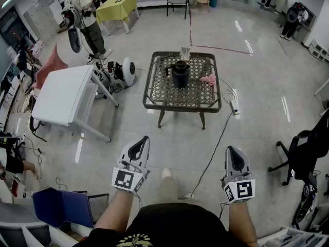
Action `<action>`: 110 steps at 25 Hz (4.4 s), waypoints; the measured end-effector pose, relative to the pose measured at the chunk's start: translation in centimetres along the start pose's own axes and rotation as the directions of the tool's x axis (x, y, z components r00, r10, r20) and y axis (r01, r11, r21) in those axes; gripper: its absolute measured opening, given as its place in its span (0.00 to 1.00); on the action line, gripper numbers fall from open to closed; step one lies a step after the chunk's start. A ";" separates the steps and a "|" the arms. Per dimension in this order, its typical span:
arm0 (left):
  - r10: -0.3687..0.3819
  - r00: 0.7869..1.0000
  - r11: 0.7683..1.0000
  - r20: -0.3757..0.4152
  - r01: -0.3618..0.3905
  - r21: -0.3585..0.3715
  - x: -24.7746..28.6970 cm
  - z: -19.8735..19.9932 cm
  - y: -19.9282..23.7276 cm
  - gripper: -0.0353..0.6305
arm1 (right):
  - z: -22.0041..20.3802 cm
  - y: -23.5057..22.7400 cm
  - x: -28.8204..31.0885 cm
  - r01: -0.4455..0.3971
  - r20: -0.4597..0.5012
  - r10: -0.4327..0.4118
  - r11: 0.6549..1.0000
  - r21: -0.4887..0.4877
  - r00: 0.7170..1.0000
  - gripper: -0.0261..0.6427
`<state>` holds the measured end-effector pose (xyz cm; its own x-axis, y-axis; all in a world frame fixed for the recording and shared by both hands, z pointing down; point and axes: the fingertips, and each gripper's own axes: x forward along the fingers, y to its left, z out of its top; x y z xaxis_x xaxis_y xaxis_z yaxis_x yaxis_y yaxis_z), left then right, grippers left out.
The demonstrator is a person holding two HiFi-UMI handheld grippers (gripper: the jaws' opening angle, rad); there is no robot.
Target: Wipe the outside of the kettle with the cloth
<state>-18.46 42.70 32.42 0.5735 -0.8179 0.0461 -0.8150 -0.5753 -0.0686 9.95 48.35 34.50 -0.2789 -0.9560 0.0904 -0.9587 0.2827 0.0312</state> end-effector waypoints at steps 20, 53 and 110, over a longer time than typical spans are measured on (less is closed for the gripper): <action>-0.068 0.997 0.998 0.021 0.069 -0.008 10.0 -1.4 12.3 0.06 | 2.9 0.6 14.4 0.060 0.014 -0.060 0.998 -0.019 0.998 0.05; -0.060 0.997 0.997 -0.040 0.058 -0.051 24.3 -5.1 17.7 0.06 | -0.8 -5.3 28.8 0.010 -0.072 -0.009 1.000 0.003 0.997 0.05; -0.150 0.978 0.988 -0.148 0.143 -0.058 56.2 -12.2 19.7 0.06 | -8.8 -23.4 53.5 -0.020 -0.212 0.040 0.995 0.096 0.976 0.05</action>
<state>-3.35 -14.60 45.83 0.6705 -0.7138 0.2026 -0.7283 -0.6852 -0.0036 17.94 -8.68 47.41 -0.2994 -0.9056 0.3004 -0.9537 0.2932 -0.0667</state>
